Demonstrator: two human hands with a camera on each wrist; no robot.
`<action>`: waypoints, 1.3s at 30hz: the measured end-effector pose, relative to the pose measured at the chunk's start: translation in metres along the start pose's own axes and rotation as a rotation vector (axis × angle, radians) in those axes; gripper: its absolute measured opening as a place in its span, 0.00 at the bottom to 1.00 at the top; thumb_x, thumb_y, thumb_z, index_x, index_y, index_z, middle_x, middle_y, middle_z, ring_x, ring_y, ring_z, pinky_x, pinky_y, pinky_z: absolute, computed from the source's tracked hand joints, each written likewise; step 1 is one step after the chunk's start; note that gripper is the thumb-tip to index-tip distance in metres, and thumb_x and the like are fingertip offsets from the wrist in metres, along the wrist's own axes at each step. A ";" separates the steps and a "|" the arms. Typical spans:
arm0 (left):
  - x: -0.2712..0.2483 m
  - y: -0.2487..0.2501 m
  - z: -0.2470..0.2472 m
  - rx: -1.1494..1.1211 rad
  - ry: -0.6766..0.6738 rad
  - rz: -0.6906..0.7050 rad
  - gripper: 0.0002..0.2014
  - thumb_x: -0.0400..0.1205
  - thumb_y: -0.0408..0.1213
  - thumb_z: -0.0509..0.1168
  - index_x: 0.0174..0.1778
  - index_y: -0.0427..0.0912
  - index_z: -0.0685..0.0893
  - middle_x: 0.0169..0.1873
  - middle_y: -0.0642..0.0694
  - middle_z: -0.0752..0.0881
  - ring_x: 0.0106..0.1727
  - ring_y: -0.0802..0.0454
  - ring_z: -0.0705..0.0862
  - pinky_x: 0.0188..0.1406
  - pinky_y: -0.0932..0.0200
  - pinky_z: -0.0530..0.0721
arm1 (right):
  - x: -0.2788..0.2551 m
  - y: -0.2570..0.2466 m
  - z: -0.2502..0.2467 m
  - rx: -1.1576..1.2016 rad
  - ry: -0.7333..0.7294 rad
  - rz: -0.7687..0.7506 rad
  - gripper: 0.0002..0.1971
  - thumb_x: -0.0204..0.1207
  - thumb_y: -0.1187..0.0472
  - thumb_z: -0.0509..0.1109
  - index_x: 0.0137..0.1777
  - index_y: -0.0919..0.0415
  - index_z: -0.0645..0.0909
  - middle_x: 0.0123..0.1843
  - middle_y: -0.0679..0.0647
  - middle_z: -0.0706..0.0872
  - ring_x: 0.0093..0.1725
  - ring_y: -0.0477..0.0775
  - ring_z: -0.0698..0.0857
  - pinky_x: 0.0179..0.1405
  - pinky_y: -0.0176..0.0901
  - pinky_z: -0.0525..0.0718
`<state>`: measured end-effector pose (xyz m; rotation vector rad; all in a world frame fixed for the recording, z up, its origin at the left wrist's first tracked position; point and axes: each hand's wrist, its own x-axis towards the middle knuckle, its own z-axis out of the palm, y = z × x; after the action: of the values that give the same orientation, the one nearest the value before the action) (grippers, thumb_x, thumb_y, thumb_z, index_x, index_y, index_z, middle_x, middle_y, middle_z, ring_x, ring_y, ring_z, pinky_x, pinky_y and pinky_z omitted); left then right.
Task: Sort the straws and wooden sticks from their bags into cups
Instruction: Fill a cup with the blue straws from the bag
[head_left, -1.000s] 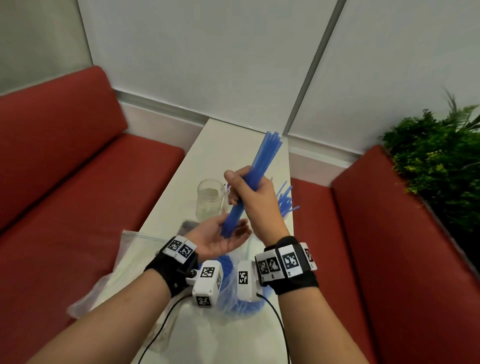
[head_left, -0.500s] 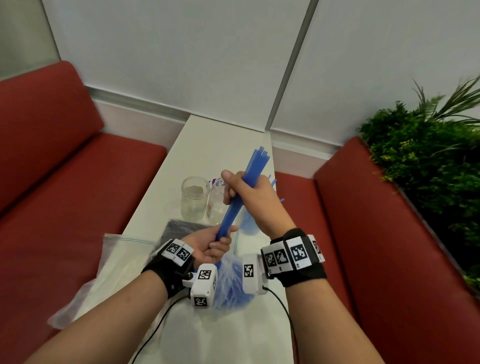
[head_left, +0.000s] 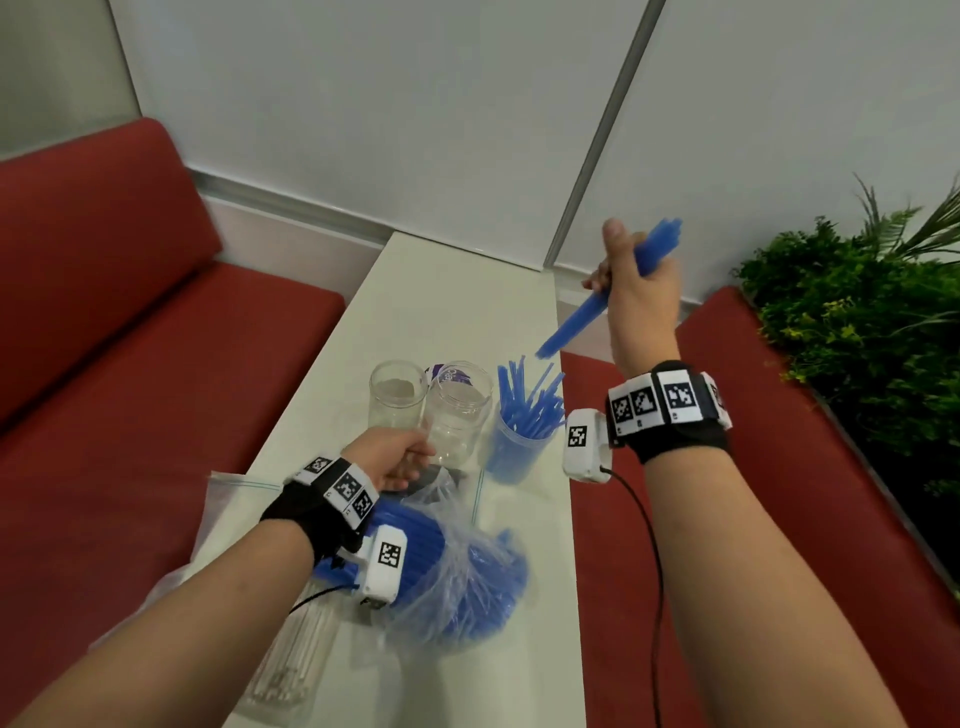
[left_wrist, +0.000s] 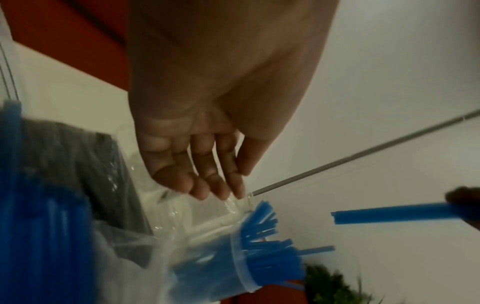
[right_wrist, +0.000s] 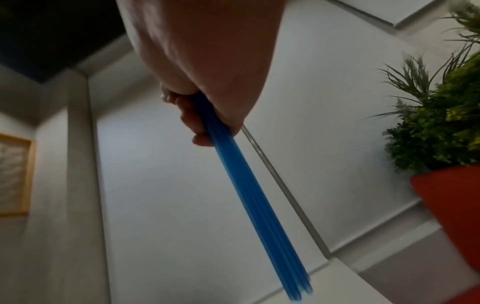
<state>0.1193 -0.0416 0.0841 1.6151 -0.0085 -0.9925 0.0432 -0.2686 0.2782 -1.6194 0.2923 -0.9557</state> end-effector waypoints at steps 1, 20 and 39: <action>0.002 -0.005 -0.002 0.098 0.026 -0.001 0.12 0.85 0.40 0.65 0.44 0.35 0.88 0.35 0.43 0.86 0.28 0.52 0.78 0.27 0.60 0.75 | 0.004 0.011 0.000 -0.034 0.040 0.015 0.21 0.84 0.47 0.73 0.29 0.47 0.76 0.25 0.45 0.76 0.27 0.48 0.76 0.42 0.52 0.82; 0.037 -0.065 -0.008 1.532 -0.146 -0.004 0.27 0.70 0.38 0.78 0.62 0.46 0.75 0.62 0.43 0.82 0.59 0.42 0.85 0.58 0.46 0.84 | -0.003 0.186 -0.008 -0.295 0.115 0.244 0.08 0.79 0.52 0.78 0.46 0.50 0.82 0.40 0.55 0.90 0.38 0.45 0.89 0.40 0.30 0.83; 0.031 -0.071 0.004 1.669 -0.181 0.077 0.30 0.72 0.50 0.77 0.69 0.49 0.76 0.64 0.42 0.81 0.63 0.39 0.83 0.60 0.46 0.85 | -0.110 0.138 0.051 -0.480 -0.496 0.087 0.11 0.89 0.59 0.64 0.65 0.45 0.82 0.50 0.51 0.91 0.52 0.54 0.90 0.52 0.45 0.89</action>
<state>0.1017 -0.0376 0.0090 2.9023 -1.3091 -1.0694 0.0507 -0.2021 0.1073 -2.2001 0.2542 -0.4037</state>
